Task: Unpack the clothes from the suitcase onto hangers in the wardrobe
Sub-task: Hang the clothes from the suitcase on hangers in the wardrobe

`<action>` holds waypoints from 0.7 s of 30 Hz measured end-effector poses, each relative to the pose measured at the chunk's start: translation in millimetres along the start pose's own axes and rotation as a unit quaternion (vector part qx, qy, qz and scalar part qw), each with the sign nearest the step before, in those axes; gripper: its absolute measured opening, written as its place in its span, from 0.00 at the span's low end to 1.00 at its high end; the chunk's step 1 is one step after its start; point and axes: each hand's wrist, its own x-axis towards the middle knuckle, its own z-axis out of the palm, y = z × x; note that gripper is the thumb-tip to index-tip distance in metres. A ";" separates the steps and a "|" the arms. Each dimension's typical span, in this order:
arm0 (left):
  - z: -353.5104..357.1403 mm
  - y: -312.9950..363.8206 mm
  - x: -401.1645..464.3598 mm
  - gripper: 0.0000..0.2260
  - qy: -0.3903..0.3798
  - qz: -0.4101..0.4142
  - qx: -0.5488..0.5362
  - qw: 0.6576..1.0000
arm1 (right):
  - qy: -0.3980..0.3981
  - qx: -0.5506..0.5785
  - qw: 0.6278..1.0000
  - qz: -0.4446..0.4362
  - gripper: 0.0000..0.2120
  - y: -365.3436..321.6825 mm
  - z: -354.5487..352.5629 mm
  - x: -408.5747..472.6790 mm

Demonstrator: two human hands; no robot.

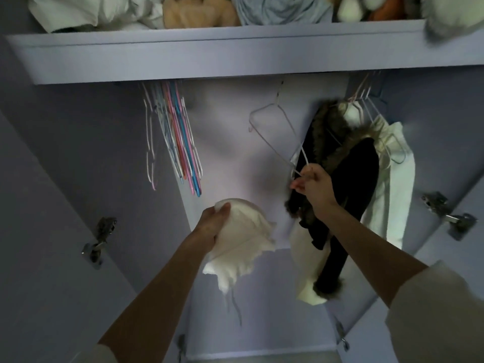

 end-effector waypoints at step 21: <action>52.6 28.8 17.4 0.11 -0.041 0.079 0.085 0.992 | -0.087 0.086 0.988 0.091 0.14 33.0 -42.6 -59.3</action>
